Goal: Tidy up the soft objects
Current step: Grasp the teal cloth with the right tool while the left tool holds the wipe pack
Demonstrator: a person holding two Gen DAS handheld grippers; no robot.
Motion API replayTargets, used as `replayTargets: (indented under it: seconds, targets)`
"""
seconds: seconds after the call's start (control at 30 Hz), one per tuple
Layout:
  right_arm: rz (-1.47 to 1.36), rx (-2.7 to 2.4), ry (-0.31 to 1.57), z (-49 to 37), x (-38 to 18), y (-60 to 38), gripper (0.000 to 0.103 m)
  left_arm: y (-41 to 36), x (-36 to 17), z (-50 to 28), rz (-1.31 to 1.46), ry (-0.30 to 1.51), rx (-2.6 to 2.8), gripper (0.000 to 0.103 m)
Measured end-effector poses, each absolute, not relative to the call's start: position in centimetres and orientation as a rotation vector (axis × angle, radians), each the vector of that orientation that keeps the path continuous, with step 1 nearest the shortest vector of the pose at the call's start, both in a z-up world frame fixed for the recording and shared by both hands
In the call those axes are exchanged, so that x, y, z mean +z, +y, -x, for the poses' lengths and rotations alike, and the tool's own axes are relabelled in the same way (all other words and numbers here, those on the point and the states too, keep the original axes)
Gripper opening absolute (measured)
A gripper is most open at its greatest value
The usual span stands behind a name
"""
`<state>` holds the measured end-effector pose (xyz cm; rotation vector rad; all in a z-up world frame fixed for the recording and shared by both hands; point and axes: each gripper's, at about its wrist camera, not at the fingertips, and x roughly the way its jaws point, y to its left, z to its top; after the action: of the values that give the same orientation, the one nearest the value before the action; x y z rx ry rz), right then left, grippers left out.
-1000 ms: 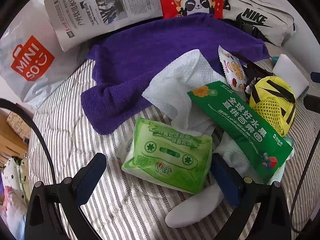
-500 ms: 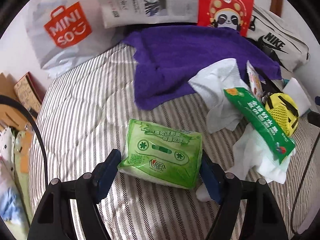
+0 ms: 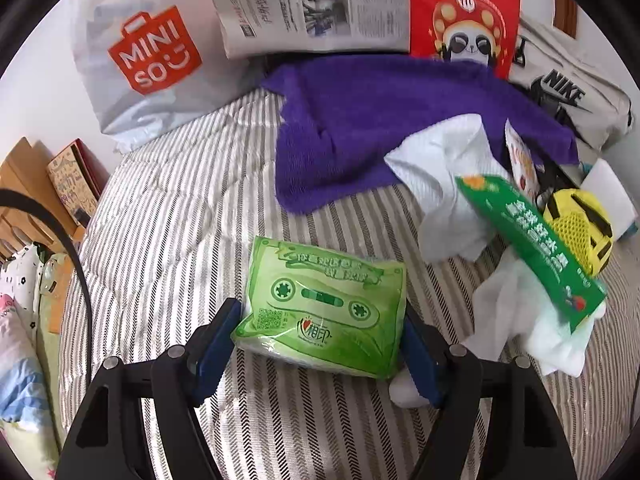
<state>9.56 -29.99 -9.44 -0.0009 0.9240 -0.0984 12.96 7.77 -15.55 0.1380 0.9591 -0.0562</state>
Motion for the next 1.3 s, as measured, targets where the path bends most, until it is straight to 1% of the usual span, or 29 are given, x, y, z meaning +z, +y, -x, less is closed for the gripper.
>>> replayTargets:
  seconds: [0.17, 0.37, 0.6, 0.8, 1.03, 1.17, 1.3]
  targets:
    - [-0.008, -0.17, 0.938, -10.9, -10.9, -33.2, 0.103, 8.3, -15.5, -12.4, -0.085, 0.955, -0.052, 0.075]
    - [-0.004, -0.156, 0.963, -12.1, -12.3, -34.7, 0.103, 8.4, -15.5, -12.6, -0.073, 0.952, -0.054, 0.076]
    - [0.031, -0.075, 0.974, -14.9, -14.2, -33.7, 0.103, 8.7, -15.6, -12.8, -0.054, 0.961, -0.057, 0.078]
    - [-0.018, -0.032, 0.972, -16.3, -14.6, -33.0, 0.103, 8.9, -15.7, -13.0, -0.047, 0.964, -0.057, 0.078]
    - [-0.126, -0.01, 1.039, -16.9, -15.9, -34.9, 0.103, 8.7, -15.7, -12.9, -0.049, 0.966, -0.056, 0.078]
    - [-0.072, -0.032, 1.021, -16.6, -15.4, -35.0, 0.103, 8.8, -15.7, -12.9, -0.047, 0.968, -0.055, 0.078]
    - [-0.076, 0.004, 1.029, -16.9, -15.8, -35.0, 0.103, 8.8, -15.8, -12.8, -0.046, 0.966, -0.054, 0.078]
